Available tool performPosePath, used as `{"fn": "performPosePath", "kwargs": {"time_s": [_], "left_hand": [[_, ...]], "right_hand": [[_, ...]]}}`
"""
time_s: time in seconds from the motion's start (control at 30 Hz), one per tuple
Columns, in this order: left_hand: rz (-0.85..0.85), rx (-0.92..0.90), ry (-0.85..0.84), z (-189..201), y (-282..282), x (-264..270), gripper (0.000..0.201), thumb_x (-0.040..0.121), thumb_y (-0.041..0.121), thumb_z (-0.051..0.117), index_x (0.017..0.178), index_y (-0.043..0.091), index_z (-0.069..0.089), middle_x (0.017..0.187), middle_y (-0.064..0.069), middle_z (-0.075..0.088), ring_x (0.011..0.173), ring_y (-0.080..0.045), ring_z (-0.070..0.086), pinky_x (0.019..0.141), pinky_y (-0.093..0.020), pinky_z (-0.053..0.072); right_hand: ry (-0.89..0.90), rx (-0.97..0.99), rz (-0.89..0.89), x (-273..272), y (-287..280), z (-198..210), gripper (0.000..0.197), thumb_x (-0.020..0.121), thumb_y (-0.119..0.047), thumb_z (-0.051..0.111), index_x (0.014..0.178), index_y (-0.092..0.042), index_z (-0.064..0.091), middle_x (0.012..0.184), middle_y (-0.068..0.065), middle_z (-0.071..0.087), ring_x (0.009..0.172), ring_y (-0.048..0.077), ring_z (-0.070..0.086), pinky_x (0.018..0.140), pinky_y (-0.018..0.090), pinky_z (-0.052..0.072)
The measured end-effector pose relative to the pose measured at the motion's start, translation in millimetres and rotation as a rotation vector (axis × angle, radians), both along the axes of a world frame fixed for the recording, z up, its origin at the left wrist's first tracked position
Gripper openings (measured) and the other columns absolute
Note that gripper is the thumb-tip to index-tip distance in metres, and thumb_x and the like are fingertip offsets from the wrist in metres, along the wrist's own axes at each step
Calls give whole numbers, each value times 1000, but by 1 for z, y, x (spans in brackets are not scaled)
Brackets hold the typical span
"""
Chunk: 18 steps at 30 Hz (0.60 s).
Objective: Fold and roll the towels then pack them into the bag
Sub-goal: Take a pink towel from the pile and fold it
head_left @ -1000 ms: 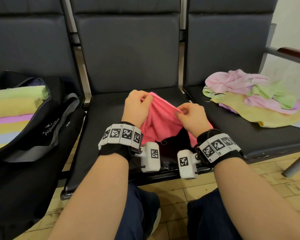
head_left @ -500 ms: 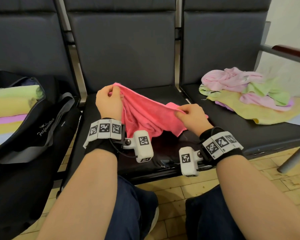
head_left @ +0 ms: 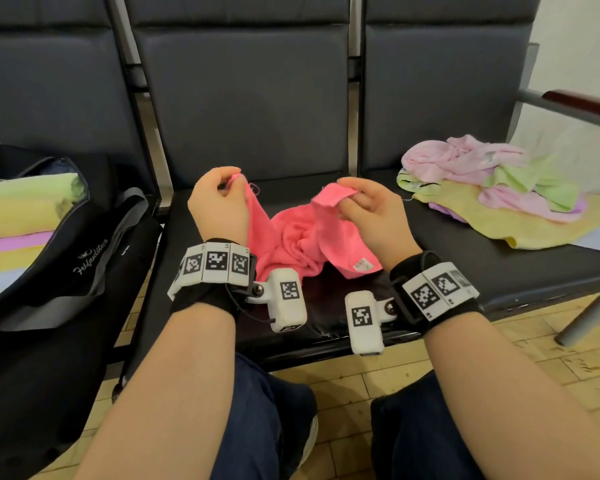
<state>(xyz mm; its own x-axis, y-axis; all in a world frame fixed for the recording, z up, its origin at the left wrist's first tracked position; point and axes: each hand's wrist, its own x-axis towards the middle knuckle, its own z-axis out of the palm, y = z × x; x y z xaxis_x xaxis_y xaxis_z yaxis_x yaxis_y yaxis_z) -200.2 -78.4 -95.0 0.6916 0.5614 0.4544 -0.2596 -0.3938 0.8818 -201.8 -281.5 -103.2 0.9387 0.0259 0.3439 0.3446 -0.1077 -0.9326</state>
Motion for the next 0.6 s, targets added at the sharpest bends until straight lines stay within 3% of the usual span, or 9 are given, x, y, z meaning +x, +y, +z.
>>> {"fn": "performPosePath", "kwargs": {"time_s": [0.07,0.13,0.2,0.27,0.33,0.43,0.5,0.6], "left_hand": [[80,113,76,-3,1,2,19,84,21,59,96,22,74,102,-1,67,97,-23,61,88,-38,49],[54,130,134,-3,-2,0,16,83,24,59,92,27,72,97,3,67,99,-22,59,93,-44,45],[-37,100,166,-1,-8,-2,13,85,19,60,90,24,70,86,7,64,89,-15,60,91,-38,46],[-115,114,206,0,-15,-3,11,88,16,60,93,18,69,80,5,62,78,-11,58,81,-26,49],[-198,87,256,-1,-21,-3,10,87,16,64,95,12,68,80,0,65,74,-11,58,71,-18,48],[-352,-94,315,-1,-29,-5,4,83,16,71,79,13,69,77,-6,72,75,-20,68,76,-31,55],[-479,-239,321,0,-34,-10,5,83,11,71,86,6,70,84,-14,73,81,-24,71,79,-36,59],[-598,-296,319,4,-42,-17,13,85,5,68,96,-3,68,90,-21,71,81,-24,68,75,-32,57]], "right_hand": [[-31,-65,-31,1,0,-5,17,92,-7,58,90,-19,70,76,9,71,71,14,67,78,35,54],[-74,-208,-91,2,0,-7,11,92,-15,62,89,-15,72,71,0,65,64,7,59,70,25,49],[-108,-328,-154,4,1,-9,10,88,-22,67,85,-16,74,78,-8,54,71,4,52,73,19,43],[-115,-330,-166,5,4,-9,13,85,-25,69,74,-20,69,86,-12,51,86,8,54,84,25,42],[-46,-282,-76,3,7,-7,18,85,-27,66,69,-21,61,79,-12,57,84,10,57,83,30,44],[-4,-269,58,-4,12,-4,21,91,-22,63,75,-9,61,61,3,58,62,13,53,65,32,44],[-37,-256,95,-6,13,-4,18,91,-21,64,81,-6,64,63,7,60,61,14,54,61,31,45],[-35,-218,92,-2,14,-6,9,90,-20,66,86,-12,67,65,1,63,61,7,56,61,21,45]]}}
